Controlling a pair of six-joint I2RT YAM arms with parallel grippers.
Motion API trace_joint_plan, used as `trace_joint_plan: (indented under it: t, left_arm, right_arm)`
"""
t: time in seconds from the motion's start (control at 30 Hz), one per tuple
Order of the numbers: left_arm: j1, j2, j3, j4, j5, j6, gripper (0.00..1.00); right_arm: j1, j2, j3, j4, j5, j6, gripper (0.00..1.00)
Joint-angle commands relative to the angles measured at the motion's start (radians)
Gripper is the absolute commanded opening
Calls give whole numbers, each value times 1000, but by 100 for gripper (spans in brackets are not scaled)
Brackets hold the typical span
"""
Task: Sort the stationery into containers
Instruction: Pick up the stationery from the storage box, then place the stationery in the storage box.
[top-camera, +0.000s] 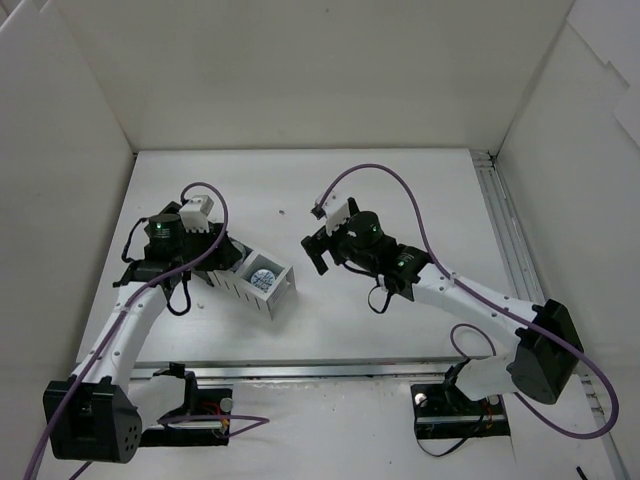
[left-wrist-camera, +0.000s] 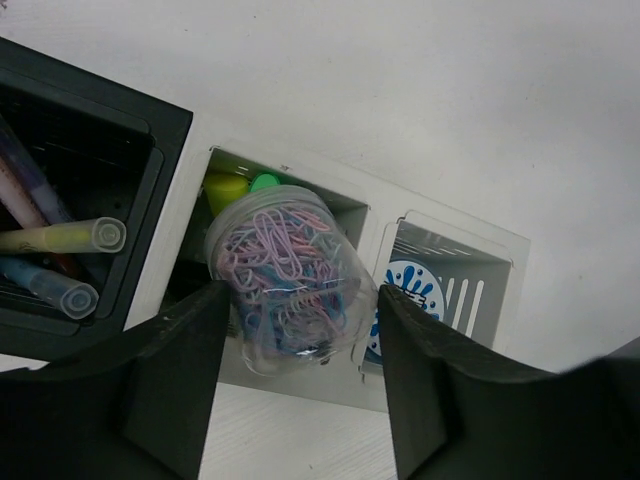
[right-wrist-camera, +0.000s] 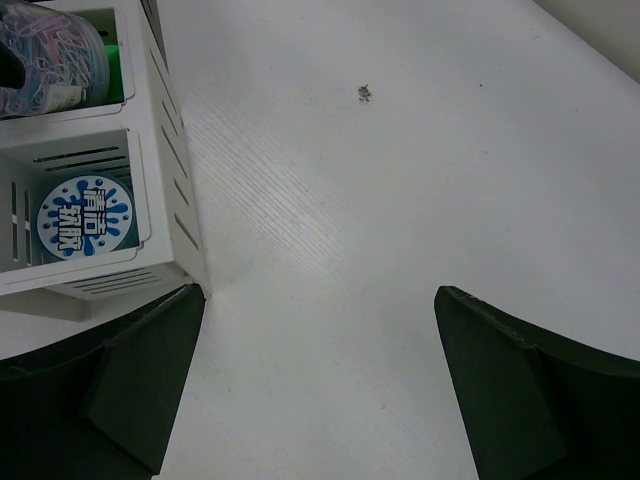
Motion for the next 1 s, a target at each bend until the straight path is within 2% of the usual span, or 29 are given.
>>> trace_joint_plan:
  t: [0.0, 0.13, 0.17, 0.3, 0.6, 0.77, 0.9, 0.97]
  left_arm:
    - [-24, -32, 24, 9, -70, -9, 48]
    - [-82, -13, 51, -26, -158, -21, 33]
    - [-91, -9, 59, -41, -182, -21, 24]
    - [-151, -11, 110, -89, -230, -46, 0]
    - [-241, -88, 223, -190, -285, -112, 0]
    - [-304, -37, 278, -251, -275, -170, 0]
    - [-339, 50, 366, -414, -334, -250, 0]
    - [-340, 86, 392, -448, -296, -256, 0]
  right_arm:
    - [6, -50, 5, 35, 33, 3, 98]
    - [4, -51, 4, 29, 58, 10, 98]
    - [4, -51, 4, 27, 61, 11, 98]
    - [6, -57, 2, 24, 64, 14, 98]
    - [5, -82, -10, 26, 78, 11, 98]
    - [6, -90, -19, 18, 94, 8, 98]
    - [6, -93, -21, 3, 111, 5, 98]
    - [4, -96, -24, 0, 117, 3, 98]
